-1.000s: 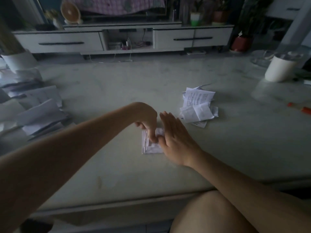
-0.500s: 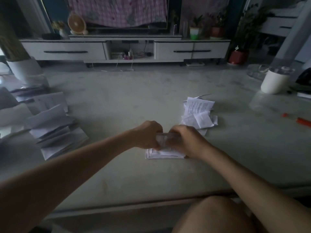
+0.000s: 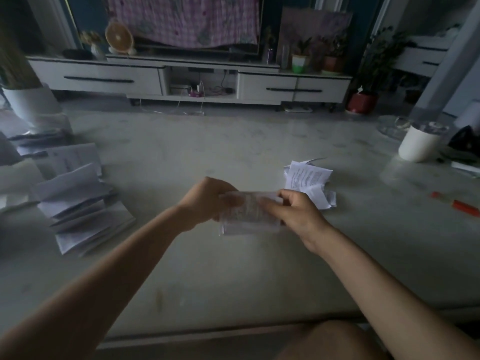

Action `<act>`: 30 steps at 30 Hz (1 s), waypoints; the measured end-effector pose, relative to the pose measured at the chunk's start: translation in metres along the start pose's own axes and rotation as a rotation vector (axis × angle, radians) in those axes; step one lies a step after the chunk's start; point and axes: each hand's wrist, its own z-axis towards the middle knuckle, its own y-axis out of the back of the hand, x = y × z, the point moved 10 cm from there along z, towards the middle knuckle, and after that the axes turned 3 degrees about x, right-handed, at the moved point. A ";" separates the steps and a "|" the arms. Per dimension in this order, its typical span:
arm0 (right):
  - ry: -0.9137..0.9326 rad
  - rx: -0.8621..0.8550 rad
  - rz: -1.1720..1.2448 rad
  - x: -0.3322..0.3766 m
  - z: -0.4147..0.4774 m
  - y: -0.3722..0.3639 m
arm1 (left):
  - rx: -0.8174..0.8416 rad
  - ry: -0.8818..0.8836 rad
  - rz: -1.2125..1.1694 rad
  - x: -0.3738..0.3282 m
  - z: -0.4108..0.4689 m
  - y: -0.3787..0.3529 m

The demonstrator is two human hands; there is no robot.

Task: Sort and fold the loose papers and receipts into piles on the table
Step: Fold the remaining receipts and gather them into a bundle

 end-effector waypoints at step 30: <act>-0.114 -0.379 -0.149 0.037 0.286 -0.147 | -0.714 0.305 0.263 0.112 0.089 0.151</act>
